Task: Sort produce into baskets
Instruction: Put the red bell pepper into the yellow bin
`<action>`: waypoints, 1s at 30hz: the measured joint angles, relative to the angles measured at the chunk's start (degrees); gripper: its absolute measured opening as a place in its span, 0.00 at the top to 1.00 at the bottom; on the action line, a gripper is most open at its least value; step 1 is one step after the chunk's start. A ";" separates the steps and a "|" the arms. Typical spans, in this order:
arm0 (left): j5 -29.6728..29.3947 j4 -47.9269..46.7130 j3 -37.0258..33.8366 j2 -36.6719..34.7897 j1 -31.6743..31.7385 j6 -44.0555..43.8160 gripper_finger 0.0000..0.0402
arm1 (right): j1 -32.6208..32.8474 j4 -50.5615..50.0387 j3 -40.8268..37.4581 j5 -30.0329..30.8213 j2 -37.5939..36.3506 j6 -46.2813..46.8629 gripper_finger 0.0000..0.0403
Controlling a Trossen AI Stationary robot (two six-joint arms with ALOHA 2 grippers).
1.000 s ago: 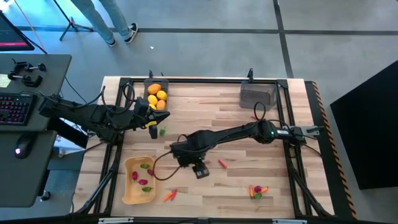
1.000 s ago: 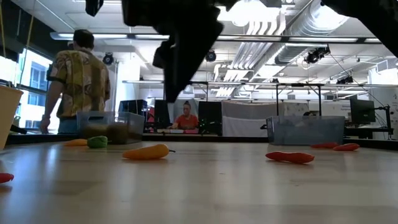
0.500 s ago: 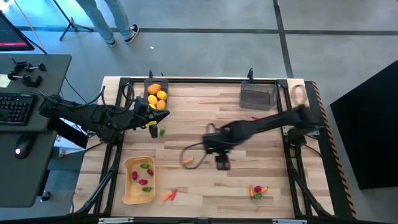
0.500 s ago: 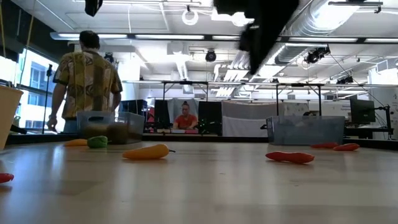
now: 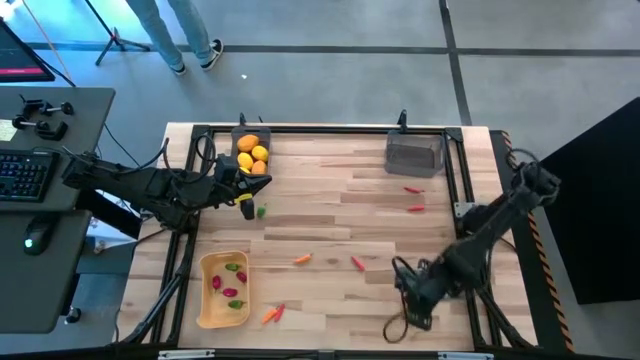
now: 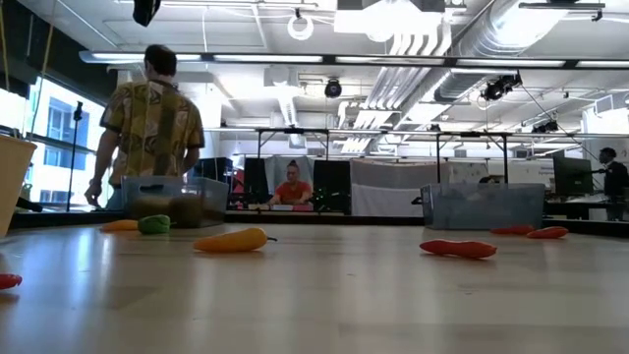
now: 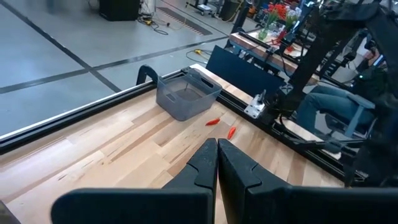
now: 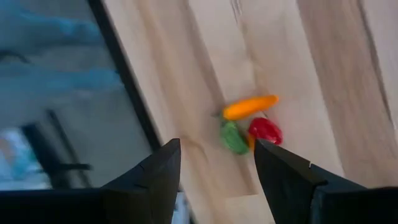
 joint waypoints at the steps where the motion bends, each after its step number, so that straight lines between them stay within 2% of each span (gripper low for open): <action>1: -0.14 0.02 0.00 0.00 0.00 0.00 1.00 | 1.17 -0.67 0.02 0.95 1.20 -0.30 0.52; 6: -0.37 -0.01 0.00 0.00 0.00 0.00 1.00 | 3.13 -4.75 0.08 4.08 6.16 -1.42 0.52; 14: -0.37 -0.02 0.00 0.00 -0.02 -0.02 1.00 | 3.19 -2.48 -0.10 3.88 10.29 -8.28 0.52; 19: 0.31 -0.02 0.00 0.02 -0.02 -0.16 1.00 | 4.09 0.36 -3.71 1.21 10.67 -6.45 0.52; 30: 0.33 -0.10 0.00 0.02 -0.02 -0.04 1.00 | 4.37 6.18 -7.44 1.40 10.56 -5.16 0.53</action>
